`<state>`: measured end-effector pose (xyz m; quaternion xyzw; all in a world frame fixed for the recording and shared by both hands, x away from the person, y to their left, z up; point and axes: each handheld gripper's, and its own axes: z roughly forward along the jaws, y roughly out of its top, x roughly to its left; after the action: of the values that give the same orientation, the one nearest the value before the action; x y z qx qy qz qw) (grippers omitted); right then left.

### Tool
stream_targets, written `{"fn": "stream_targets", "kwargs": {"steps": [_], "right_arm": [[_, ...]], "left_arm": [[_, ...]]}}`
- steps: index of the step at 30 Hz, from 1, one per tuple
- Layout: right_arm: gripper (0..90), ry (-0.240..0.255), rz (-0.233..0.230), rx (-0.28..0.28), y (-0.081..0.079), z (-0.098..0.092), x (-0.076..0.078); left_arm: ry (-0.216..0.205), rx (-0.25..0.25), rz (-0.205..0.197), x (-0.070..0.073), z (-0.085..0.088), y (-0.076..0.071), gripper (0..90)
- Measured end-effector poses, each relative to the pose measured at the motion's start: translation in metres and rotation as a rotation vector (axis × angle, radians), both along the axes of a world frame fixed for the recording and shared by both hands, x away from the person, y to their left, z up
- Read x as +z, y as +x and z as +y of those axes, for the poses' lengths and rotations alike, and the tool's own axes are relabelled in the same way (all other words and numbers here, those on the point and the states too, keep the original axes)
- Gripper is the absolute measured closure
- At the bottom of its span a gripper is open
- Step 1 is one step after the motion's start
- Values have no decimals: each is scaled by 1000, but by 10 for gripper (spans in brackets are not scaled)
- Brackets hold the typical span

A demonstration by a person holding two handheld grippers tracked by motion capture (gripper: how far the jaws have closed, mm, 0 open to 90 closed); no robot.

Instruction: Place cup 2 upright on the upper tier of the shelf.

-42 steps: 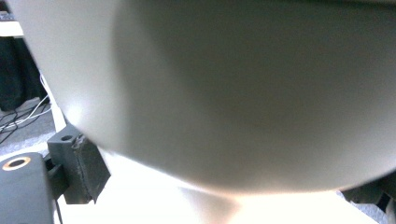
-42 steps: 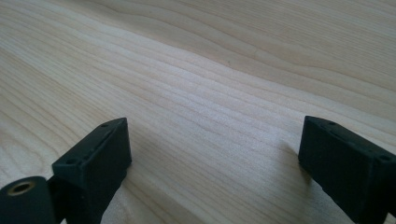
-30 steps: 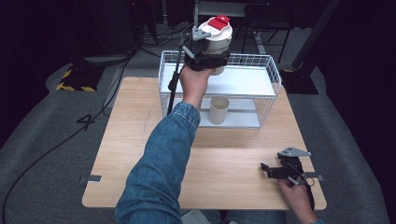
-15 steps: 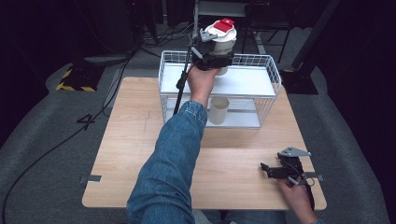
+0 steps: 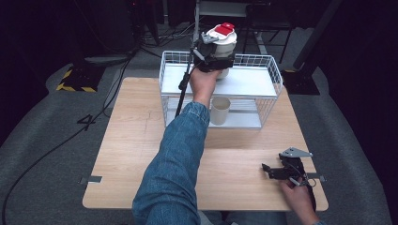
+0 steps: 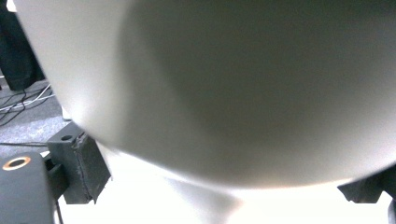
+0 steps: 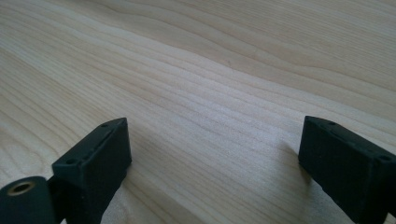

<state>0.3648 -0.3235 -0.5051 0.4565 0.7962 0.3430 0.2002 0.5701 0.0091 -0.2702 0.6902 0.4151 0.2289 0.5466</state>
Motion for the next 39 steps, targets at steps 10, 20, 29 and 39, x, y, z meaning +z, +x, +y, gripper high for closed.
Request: {"fn": "stream_targets", "kwargs": {"steps": [10, 20, 29, 39], "right_arm": [[98, -1, 0, 2, 0, 0, 0], [98, 0, 1, 0, 0, 0, 0], [97, 1, -1, 0, 0, 0, 0], [98, 1, 0, -1, 0, 0, 0]], "left_arm": [[23, 13, 24, -12, -2, 4, 97], [44, 5, 23, -15, -8, 3, 97], [83, 3, 2, -16, -12, -1, 97], [76, 5, -24, -19, -11, -5, 97]]}}
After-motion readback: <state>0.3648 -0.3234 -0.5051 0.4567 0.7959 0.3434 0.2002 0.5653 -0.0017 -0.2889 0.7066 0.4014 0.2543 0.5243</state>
